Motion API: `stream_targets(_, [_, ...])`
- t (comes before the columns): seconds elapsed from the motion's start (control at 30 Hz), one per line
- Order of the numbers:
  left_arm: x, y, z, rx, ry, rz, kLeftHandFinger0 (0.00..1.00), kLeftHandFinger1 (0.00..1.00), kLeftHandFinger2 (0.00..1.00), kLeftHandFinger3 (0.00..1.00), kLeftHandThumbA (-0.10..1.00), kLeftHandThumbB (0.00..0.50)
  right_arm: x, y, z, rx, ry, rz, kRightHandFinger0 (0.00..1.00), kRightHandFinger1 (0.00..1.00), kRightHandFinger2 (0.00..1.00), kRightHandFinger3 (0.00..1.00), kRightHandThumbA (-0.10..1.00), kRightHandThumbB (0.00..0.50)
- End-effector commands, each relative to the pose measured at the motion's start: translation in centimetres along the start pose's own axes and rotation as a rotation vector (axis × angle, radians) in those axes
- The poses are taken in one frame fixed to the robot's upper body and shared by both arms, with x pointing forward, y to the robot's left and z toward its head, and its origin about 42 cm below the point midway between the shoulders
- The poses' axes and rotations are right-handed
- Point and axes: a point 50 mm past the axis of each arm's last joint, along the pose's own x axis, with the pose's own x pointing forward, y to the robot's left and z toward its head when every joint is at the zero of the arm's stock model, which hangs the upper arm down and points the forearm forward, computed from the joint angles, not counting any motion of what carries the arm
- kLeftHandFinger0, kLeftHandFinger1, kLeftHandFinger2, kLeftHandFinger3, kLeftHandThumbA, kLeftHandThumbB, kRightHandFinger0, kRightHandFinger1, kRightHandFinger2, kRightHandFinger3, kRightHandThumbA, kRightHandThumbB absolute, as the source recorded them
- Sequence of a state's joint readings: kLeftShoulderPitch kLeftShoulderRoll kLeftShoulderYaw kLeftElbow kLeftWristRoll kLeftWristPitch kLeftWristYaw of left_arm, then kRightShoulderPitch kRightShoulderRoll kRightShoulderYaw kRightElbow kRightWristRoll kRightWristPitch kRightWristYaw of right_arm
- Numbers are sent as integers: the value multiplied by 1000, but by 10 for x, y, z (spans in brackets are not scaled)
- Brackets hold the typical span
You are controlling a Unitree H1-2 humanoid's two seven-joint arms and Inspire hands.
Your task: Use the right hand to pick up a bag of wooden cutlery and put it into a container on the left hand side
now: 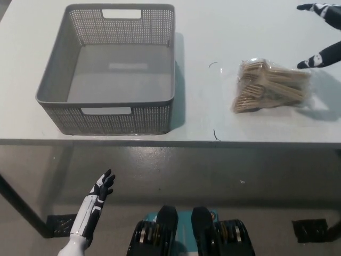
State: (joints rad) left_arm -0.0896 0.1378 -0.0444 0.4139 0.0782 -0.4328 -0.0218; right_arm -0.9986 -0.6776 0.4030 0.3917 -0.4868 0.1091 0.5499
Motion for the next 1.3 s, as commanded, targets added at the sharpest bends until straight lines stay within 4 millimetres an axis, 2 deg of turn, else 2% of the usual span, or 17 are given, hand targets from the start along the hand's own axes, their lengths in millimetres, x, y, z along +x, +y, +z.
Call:
stream_targets(0.0, [1,5,5,8,-46,1,1000,1000,1000,1000,1000,480,13,-33,18,-83,-13,10,1000,1000,1000,1000,1000,320])
stream_targets(0.07, [1,5,4,7,-43,3,1000,1000,1000,1000,1000,488,22,-34,22,-95,-11,23,1000,1000,1000,1000,1000,336])
stream_targets(0.23, [-2,4,2,6,-36,-2,1000,1000,1000,1000,1000,470,32,-33,26,-98,-5,49,1000,1000,1000,1000,1000,348])
stream_targets(0.47, [-4,3,-2,4,-19,-8,1000,1000,1000,1000,1000,484,49,-29,30,-125,9,75,1000,1000,1000,1000,1000,348])
stream_targets(0.53, [-5,2,-3,6,-15,-10,1000,1000,1000,1000,1000,484,55,-25,31,-122,14,86,1000,1000,1000,1000,1000,327])
stream_targets(0.7, [-7,1,-5,2,-9,-4,1000,1000,1000,1000,1000,494,68,-18,28,-124,62,106,1000,1000,1000,1000,1000,352])
stream_targets(0.73, [-8,1,-5,0,-8,-2,1000,1000,1000,1000,1000,494,70,-18,26,-125,68,109,1000,1000,1000,1000,1000,334])
stream_targets(0.83, [-9,3,-4,2,-11,-2,1000,1000,1000,1000,1000,480,76,-14,20,-112,102,118,1000,1000,1000,1000,1000,372])
stream_targets(1.1, [-8,4,-4,8,-13,-6,1000,1000,1000,1000,1000,499,80,-10,14,-109,121,132,1000,1000,1000,1000,1000,386])
stream_targets(1.27, [-8,4,-3,13,-17,-7,1000,1000,1000,1000,1000,497,83,2,10,-109,137,159,1000,1000,1000,1000,1000,396])
